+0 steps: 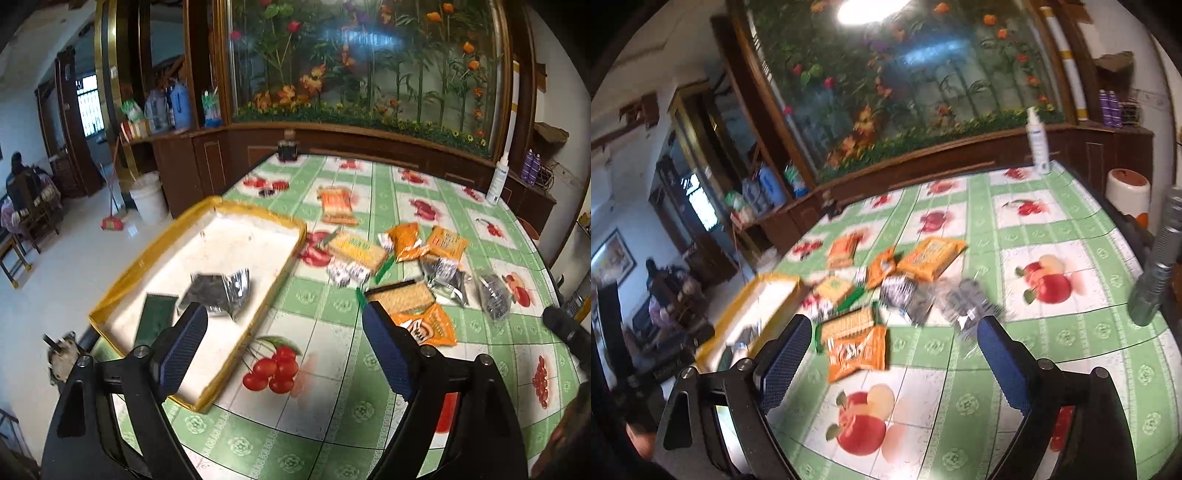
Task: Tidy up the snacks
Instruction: 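Move both tools back over the snacks on the table, then grasp a cracker pack with the left tool while the right tool grasps a clear bag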
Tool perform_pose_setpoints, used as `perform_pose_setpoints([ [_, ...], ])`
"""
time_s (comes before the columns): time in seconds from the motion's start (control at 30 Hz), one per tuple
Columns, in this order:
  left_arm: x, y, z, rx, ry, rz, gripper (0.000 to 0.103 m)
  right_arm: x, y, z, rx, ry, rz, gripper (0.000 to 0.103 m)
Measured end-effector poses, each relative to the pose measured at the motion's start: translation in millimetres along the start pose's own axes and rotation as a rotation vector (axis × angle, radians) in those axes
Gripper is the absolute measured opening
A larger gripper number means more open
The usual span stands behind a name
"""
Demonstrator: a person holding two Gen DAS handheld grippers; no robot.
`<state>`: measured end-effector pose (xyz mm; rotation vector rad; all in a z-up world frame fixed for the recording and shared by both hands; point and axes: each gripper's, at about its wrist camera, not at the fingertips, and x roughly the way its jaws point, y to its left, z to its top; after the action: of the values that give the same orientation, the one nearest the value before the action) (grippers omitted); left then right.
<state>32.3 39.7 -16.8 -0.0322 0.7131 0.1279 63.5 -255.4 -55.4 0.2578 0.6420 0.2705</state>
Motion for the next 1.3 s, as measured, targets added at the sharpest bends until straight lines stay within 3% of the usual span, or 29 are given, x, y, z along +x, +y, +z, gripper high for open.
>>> perform_pose_setpoints([
  [0.23, 37, -2, -19, 0.013, 0.082, -0.017, 0.087, 79, 22, -35, -0.101, 0.239, -0.026, 0.092],
  [0.37, 50, -14, -21, 0.056, 0.093, -0.051, 0.087, 103, 31, -43, -0.144, 0.289, -0.038, 0.092],
  [0.47, 63, -31, -14, 0.12, 0.119, -0.103, 0.086, 99, 23, -37, -0.153, 0.264, -0.089, 0.092],
  [0.6, 79, -66, 1, 0.252, 0.085, -0.137, 0.086, 83, -18, -18, -0.074, 0.205, -0.166, 0.092],
  [0.7, 99, -90, 11, 0.361, 0.078, -0.119, 0.086, 77, -50, -5, 0.002, 0.177, -0.174, 0.092],
  [0.83, 126, -113, 12, 0.489, 0.147, -0.145, 0.087, 78, -81, 6, 0.067, 0.175, -0.17, 0.092],
  [1.03, 120, -126, 9, 0.508, 0.152, -0.232, 0.087, 93, -83, 10, 0.057, 0.182, -0.157, 0.093],
  [1.2, 124, -129, 6, 0.457, 0.275, -0.406, 0.086, 117, -79, 18, -0.006, 0.208, -0.175, 0.092],
  [1.23, 129, -131, 3, 0.459, 0.315, -0.424, 0.086, 123, -79, 18, -0.013, 0.225, -0.177, 0.092],
  [1.3, 131, -135, -1, 0.483, 0.323, -0.399, 0.086, 129, -80, 17, -0.016, 0.249, -0.171, 0.089],
])
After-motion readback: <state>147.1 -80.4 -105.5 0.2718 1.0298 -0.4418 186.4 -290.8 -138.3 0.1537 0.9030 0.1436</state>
